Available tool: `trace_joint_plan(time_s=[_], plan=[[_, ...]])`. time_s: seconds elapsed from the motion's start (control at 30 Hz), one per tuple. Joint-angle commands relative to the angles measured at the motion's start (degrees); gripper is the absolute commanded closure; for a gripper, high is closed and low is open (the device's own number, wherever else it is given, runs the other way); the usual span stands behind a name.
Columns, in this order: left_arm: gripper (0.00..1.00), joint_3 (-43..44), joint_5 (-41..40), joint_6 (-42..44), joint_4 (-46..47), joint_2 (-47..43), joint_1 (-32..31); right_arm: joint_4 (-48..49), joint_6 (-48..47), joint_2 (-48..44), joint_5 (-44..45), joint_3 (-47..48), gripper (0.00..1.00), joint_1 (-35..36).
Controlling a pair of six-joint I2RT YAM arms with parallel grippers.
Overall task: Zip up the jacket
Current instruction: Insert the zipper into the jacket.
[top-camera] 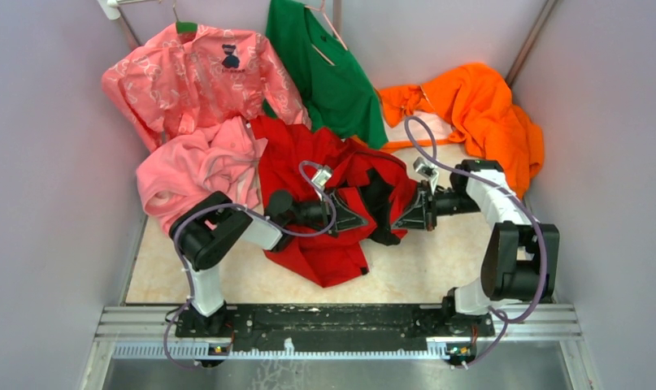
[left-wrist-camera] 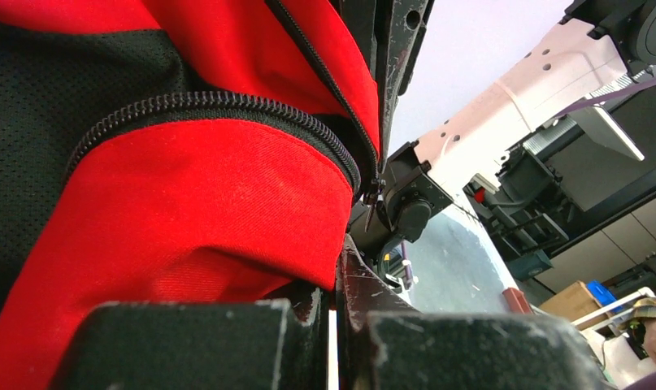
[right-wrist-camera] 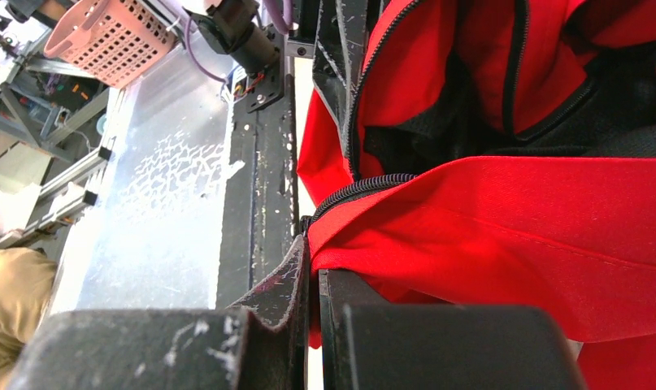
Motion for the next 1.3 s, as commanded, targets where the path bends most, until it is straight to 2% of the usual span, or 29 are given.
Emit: trace_joint_plan(time_s=[0.0,0.87,1.27], plan=[[1.0,2.11,1.08,-0.87,14.62,1.7,-0.46,-0.86,-3.92,-0.55,-3.11,0.11,1.0,1.35],[1.0,-0.05,2.83,6.61,16.02,-1.2,-2.88,2.31,-6.67,0.57,-0.59,-2.26,1.0,3.48],[1.0,-0.62,3.33,7.47,16.05,-3.14,-3.34,1.66,-9.07,0.68,-0.47,-2.19,1.0,3.87]])
